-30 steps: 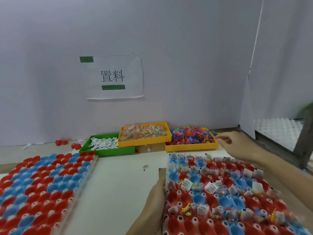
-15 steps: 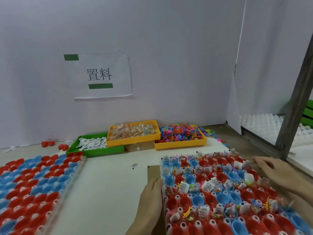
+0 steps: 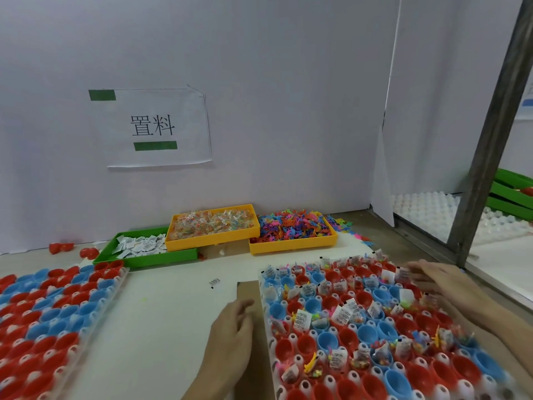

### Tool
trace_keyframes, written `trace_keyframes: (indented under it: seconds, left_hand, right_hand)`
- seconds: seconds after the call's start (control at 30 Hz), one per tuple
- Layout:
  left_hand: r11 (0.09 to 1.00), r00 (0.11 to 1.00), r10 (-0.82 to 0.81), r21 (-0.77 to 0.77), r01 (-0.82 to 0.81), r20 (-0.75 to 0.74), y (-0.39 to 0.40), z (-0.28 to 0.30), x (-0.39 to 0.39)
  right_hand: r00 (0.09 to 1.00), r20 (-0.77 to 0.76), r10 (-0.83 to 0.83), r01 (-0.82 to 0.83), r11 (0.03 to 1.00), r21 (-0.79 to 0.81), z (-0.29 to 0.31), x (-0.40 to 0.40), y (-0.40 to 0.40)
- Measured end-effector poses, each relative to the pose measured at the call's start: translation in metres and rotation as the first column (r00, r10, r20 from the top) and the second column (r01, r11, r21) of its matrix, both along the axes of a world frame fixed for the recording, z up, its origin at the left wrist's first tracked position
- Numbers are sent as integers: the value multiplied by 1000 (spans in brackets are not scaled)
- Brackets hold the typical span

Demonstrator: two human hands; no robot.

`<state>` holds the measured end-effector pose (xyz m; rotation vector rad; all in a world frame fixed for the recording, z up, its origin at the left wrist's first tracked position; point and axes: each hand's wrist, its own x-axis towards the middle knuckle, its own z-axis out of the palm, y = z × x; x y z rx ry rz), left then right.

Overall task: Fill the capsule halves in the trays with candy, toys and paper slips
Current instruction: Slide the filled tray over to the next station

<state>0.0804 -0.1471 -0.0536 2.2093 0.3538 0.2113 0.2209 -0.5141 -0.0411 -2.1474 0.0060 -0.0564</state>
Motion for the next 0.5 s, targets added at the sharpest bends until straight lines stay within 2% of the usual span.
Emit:
trace_keyframes:
  seconds: [0.03,0.1,0.17,0.23,0.3,0.43,0.5]
  left_hand:
    - [985,999,-44,167,44,-4,6,-3,1]
    - [886,985,-150,430,171,-84,17,-9,4]
    - [793,961,-202,543,275,-191,23,-14,6]
    - [738,945,-209,593,321,-251,24,-20,7]
    - [722,945,-198,614,320,-260,23,-23,8]
    - [713,950,-168,633,300,-262,19,-24,9]
    - [713,955,-142,642,281,-261,17,-24,8]
  right_hand:
    - [1000,21,-11,13,996,-83,-1,2,-5]
    - [999,35,-19,27,963,-267,-4,4,-15]
    - [1000,-2,23,-22,923,-385,-8,5,-25]
    - [995,-60,74,-94,873,-479,-15,3,-32]
    - [993,-64,101,-119,844,-522,-21,3,-35]
    - [998,64,30,2,895,-447,-21,6,-36]
    - [997,71,-3,31,920,-390,-17,8,-35]
